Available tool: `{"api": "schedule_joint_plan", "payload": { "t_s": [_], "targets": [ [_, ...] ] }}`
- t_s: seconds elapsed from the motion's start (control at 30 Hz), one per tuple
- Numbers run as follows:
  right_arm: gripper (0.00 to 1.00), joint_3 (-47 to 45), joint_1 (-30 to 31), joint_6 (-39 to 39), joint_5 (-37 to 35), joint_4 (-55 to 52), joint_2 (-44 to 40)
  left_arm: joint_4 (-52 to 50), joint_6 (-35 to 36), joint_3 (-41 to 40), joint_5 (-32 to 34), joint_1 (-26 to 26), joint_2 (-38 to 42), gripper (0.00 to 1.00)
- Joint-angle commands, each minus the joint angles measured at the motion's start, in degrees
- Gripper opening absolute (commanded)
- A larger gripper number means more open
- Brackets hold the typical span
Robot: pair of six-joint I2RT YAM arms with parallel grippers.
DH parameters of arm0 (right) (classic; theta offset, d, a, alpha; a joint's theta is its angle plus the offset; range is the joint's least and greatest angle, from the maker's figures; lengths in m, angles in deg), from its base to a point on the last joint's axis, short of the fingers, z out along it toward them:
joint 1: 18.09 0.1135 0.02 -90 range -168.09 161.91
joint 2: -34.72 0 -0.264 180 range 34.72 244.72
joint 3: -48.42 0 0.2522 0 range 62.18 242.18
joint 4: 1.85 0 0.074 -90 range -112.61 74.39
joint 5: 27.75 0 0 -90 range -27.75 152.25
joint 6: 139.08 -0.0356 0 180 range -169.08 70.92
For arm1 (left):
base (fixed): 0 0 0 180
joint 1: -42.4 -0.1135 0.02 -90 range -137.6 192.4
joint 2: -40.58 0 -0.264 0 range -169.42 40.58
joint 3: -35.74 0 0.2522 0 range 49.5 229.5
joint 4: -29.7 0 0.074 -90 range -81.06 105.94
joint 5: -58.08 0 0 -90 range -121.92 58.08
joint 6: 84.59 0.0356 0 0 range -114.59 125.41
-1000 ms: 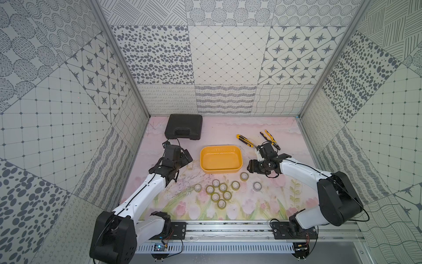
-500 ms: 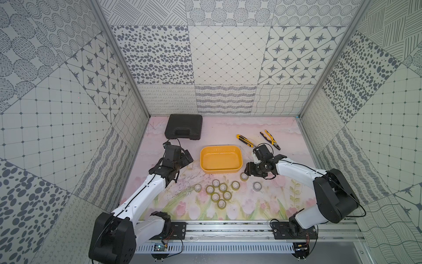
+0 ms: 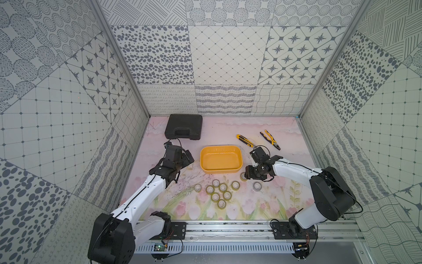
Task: Put the transparent tape into the storage box
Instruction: Pick up the tape at the center of the board.
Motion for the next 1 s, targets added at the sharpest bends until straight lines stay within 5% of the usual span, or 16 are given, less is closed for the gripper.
{"api": "schedule_joint_plan", "payload": {
  "t_s": [0.0, 0.97],
  "targets": [
    [0.6, 1.0, 0.7, -0.6, -2.2, -0.5, 1.2, -1.0, 0.8, 1.1, 1.6, 0.2, 0.5, 0.99],
    [0.07, 3.5, -1.1, 3.6, -6.1, -5.1, -4.9, -8.9, 5.4, 9.5, 0.2, 0.5, 1.9, 0.99]
  ]
}}
